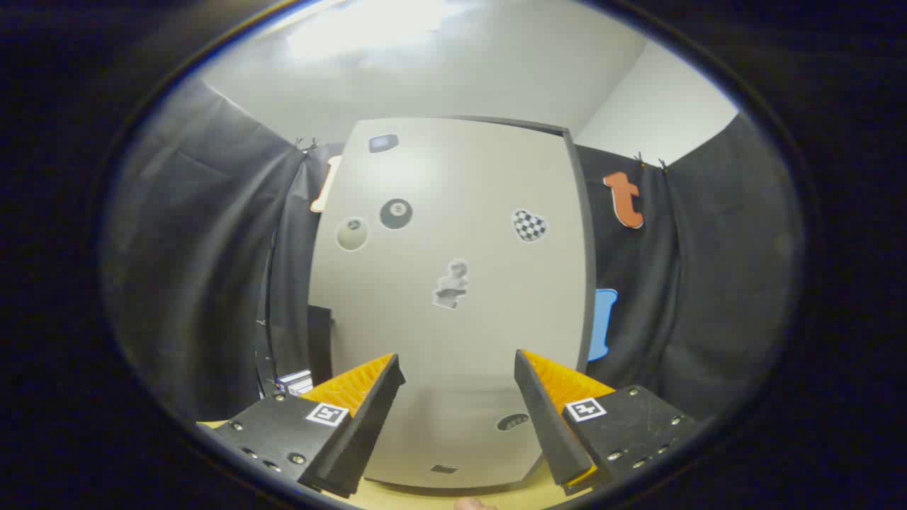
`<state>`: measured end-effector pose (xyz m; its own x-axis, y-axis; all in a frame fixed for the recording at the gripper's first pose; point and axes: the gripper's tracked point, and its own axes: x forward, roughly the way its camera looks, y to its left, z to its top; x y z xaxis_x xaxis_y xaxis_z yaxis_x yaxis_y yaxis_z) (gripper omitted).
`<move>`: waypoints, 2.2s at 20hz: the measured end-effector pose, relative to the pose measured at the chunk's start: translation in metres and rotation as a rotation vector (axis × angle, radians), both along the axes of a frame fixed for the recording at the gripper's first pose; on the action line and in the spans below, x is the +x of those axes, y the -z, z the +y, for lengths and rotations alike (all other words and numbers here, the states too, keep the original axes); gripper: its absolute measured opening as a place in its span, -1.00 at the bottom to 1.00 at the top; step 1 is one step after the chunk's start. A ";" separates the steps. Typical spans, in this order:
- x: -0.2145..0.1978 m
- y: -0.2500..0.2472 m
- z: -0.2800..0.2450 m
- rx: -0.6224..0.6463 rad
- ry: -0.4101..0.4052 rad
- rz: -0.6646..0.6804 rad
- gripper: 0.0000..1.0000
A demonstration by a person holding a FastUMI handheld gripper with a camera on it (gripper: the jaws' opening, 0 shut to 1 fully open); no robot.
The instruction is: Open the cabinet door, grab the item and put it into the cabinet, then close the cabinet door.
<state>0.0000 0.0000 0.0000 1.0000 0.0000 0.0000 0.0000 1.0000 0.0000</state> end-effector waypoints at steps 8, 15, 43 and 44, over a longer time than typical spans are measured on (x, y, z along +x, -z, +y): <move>0.001 -0.013 0.051 0.013 -0.044 -0.005 0.91; 0.003 -0.015 0.054 0.010 -0.026 -0.014 0.91; 0.075 0.019 0.145 0.082 -0.154 0.087 0.91; 0.081 0.020 0.147 0.084 -0.152 0.084 0.91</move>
